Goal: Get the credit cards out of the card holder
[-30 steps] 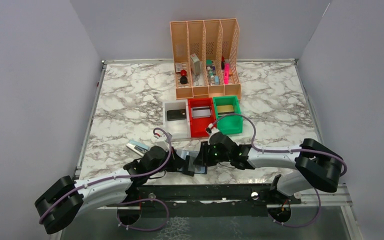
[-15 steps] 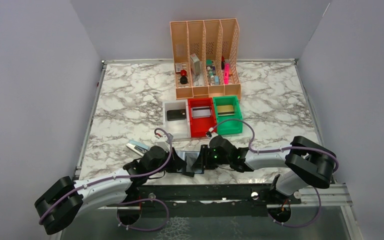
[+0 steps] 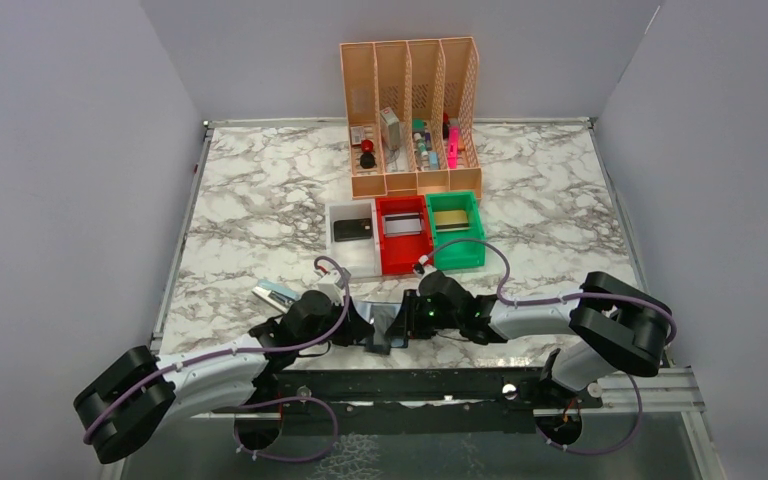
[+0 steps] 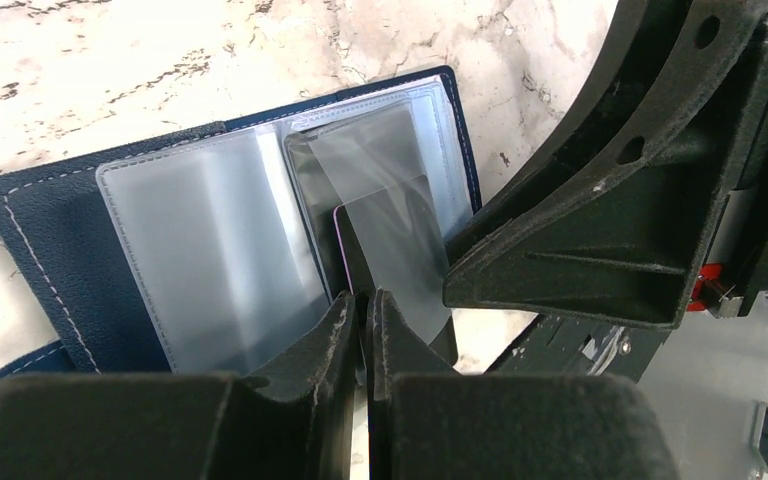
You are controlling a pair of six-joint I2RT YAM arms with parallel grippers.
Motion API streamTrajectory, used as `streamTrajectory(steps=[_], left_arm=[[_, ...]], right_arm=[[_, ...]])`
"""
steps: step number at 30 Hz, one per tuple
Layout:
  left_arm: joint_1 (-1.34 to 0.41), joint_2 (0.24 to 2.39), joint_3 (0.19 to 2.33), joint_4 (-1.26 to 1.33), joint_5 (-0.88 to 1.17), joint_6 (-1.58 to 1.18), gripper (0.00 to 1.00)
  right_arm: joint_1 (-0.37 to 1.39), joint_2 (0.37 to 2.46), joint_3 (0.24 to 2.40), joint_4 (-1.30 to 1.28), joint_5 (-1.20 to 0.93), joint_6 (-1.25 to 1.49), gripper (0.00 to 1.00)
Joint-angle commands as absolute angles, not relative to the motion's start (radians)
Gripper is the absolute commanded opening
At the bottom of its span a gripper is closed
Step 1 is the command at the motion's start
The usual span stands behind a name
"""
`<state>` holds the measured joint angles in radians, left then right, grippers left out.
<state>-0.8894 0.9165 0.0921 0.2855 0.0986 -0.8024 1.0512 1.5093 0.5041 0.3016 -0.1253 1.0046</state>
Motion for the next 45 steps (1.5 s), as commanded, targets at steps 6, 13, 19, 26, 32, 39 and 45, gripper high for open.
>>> streamTrajectory(steps=[6,13,19,26,32,39,45], left_arm=[[-0.907,0.902,0.11,0.329,0.244,-0.795,0.0],[-0.907,0.792,0.145,0.154,0.112,-0.787,0.0],[-0.907,0.708,0.163,0.056,0.051,-0.785,0.0],[-0.907,0.694,0.203,-0.021,-0.016,-0.769,0.0],[-0.907,0.687,0.218,-0.039,-0.054,-0.776,0.0],[-0.907,0.65,0.229,-0.077,-0.098,-0.788,0.0],[-0.907,0.66,0.231,-0.024,-0.121,-0.784,0.0]], right_arm=[[1.06,1.549,0.493,0.265,-0.072,1.008,0.26],[1.06,1.492,0.49,0.22,-0.026,1.002,0.26],[1.06,1.453,0.509,0.186,-0.017,0.98,0.26],[1.06,1.406,0.549,0.17,-0.034,0.922,0.3],[1.06,1.395,0.584,0.224,-0.123,0.871,0.32],[1.062,1.472,0.566,0.34,-0.195,0.93,0.39],[1.062,1.498,0.58,0.294,-0.087,0.96,0.39]])
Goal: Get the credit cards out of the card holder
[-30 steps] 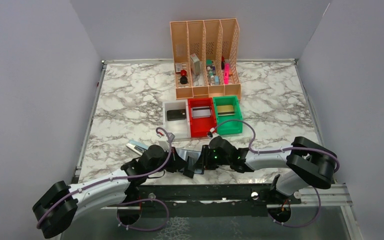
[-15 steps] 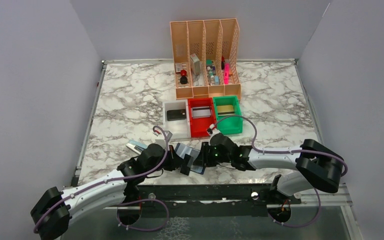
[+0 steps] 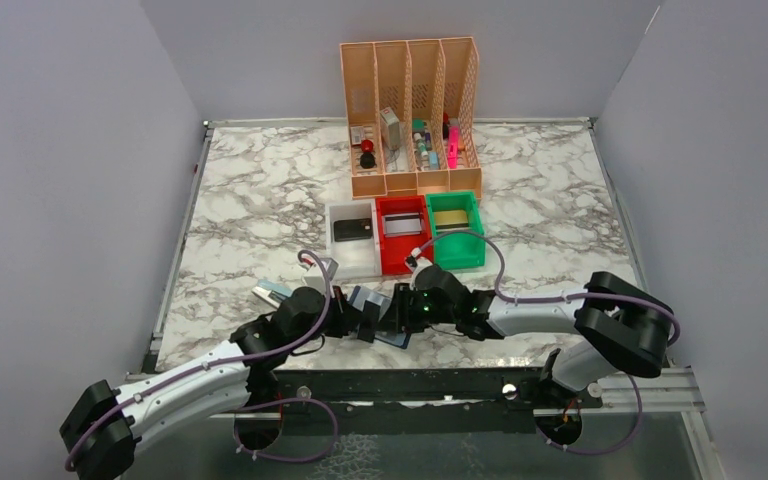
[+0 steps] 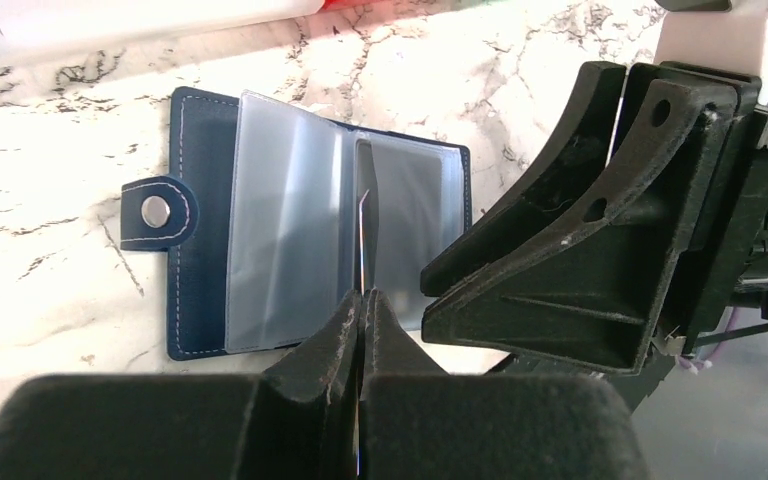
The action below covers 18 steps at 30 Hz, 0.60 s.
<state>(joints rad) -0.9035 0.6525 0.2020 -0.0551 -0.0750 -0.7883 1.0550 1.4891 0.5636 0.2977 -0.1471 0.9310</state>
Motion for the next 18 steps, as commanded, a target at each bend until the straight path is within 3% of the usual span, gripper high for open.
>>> streamTrajectory(steps=[1,18], left_arm=[[-0.907,0.676,0.237,-0.017,-0.126,-0.776,0.0],[-0.907,0.976,0.44,-0.135,-0.136,-0.596,0.0]], right_arm=[[1.062,1.49,0.575,0.285,-0.07,0.969,0.38],[1.062,1.41,0.543,0.193,0.044,1.002,0.35]])
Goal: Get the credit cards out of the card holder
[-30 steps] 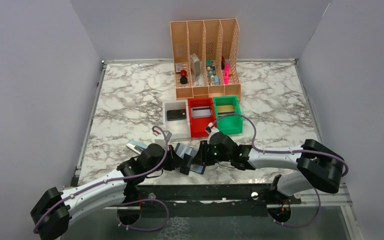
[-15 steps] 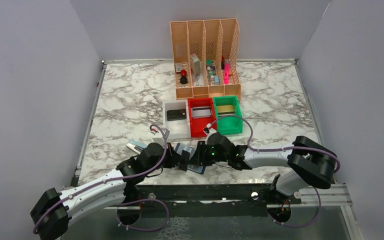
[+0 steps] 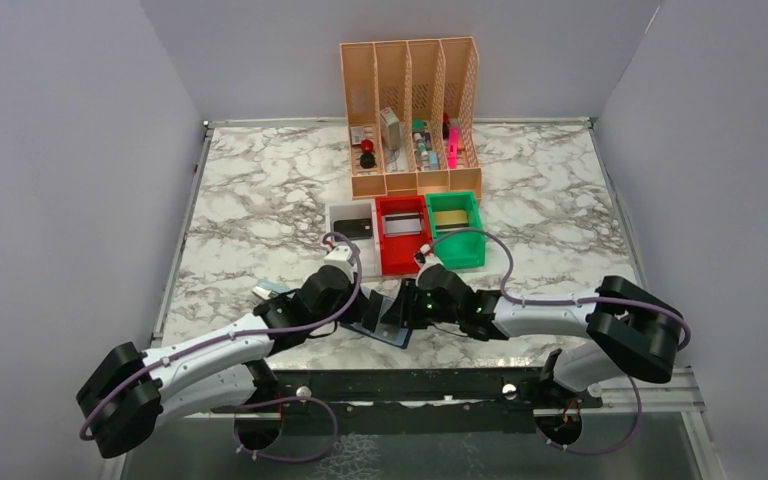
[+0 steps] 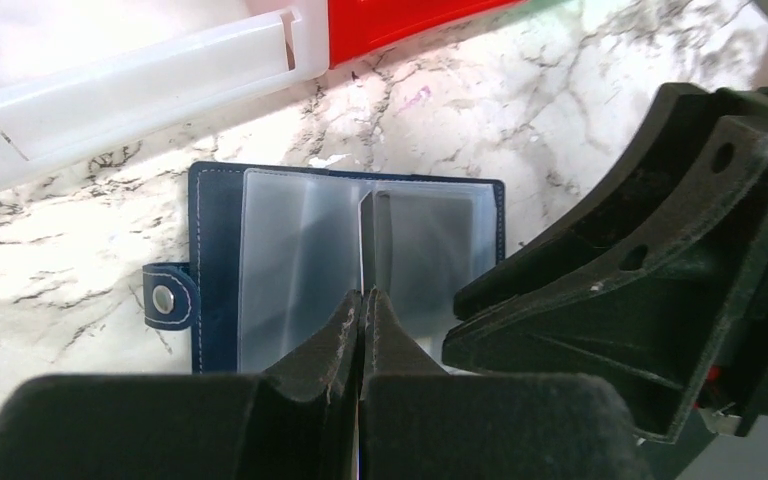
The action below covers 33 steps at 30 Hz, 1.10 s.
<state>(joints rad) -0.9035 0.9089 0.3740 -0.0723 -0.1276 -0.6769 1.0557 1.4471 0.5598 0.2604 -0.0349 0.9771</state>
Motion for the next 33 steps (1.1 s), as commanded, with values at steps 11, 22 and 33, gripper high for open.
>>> streamTrajectory(steps=[11,22,33], left_arm=[[-0.912,1.054,0.54,-0.236,-0.147,-0.529,0.0],[-0.935,1.168,0.566,-0.233,-0.124,-0.518,0.0],[-0.946,1.193,0.539,-0.158,-0.084,-0.531,0.14]], right_arm=[[1.063,1.319,0.492,0.178,0.078,1.009,0.34],[1.062,1.352,0.496,0.213,0.041,1.006,0.32],[1.06,1.354,0.494,0.215,0.041,1.005,0.33]])
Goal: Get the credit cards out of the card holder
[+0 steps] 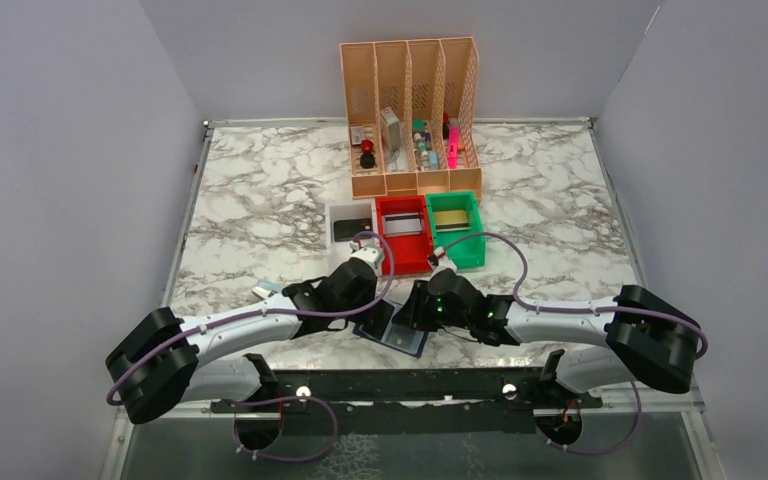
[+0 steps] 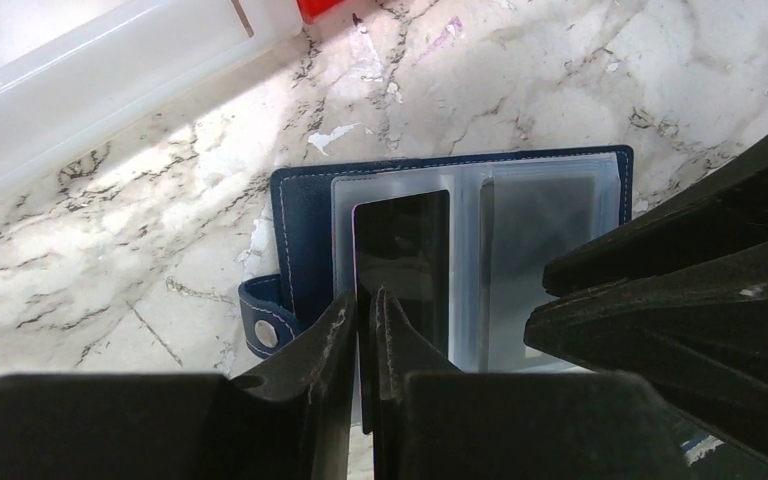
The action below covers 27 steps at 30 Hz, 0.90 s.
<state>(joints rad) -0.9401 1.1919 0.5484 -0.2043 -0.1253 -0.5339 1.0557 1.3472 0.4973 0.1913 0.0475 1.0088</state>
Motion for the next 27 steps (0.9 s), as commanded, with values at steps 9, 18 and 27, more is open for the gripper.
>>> streamTrajectory(steps=[9,18,27], left_arm=[[-0.947,1.188,0.524,-0.106,-0.008,-0.536,0.14],[-0.947,1.192,0.504,-0.056,0.061,-0.534,0.14],[-0.947,1.215,0.492,0.013,0.126,-0.552,0.14]], right_arm=[[1.062,1.395,0.5,0.233,0.025,1.009,0.33],[1.061,1.434,0.501,0.239,0.037,1.027,0.31],[1.062,1.428,0.484,0.24,0.056,1.042,0.29]])
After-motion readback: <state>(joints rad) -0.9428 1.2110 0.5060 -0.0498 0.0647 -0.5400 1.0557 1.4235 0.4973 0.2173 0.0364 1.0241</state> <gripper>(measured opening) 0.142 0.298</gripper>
